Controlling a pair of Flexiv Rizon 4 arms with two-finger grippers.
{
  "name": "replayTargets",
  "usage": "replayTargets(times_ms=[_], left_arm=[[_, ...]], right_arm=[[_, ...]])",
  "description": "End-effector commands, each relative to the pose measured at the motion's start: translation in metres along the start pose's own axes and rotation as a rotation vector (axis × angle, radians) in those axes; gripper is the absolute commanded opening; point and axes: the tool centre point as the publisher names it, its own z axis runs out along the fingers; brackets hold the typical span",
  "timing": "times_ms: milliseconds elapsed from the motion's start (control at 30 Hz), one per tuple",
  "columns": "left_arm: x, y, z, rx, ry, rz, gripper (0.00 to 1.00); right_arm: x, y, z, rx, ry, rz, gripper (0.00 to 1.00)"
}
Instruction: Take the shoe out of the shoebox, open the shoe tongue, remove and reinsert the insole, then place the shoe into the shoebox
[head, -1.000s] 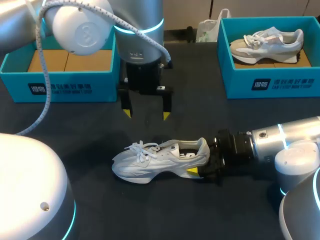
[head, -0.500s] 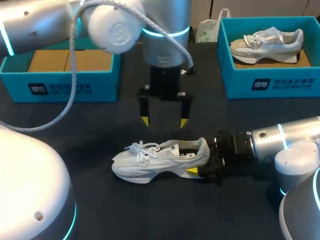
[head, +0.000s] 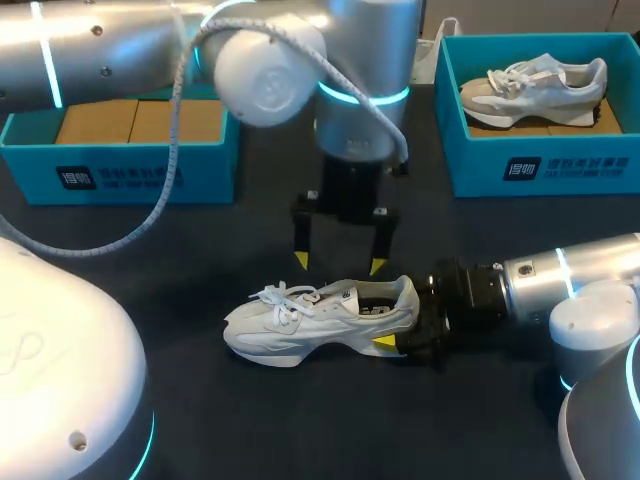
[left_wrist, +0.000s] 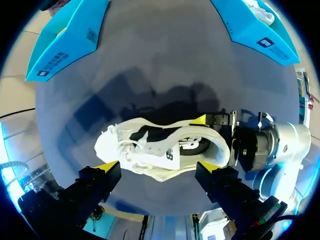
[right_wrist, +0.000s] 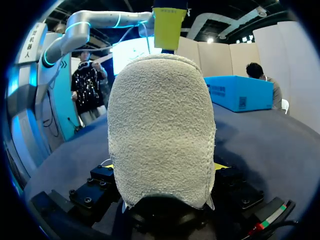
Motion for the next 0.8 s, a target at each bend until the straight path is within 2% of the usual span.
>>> replayTargets(times_ms=[33, 100, 267, 800], left_arm=[[0.007, 0.001, 0.008, 0.000, -0.013, -0.012, 1.00], [0.010, -0.002, 0.011, -0.028, -0.016, -0.011, 1.00], [0.015, -0.008, 0.028, -0.040, -0.047, -0.043, 1.00], [0.014, -0.003, 0.053, -0.046, -0.142, -0.089, 1.00]], right_arm=[[0.001, 0.001, 0.001, 0.005, 0.000, 0.002, 0.00], [0.001, 0.001, 0.001, 0.005, 0.000, 0.002, 0.00], [0.001, 0.001, 0.001, 0.005, 0.000, 0.002, 0.00], [0.001, 0.001, 0.001, 0.005, 0.000, 0.002, 0.00]])
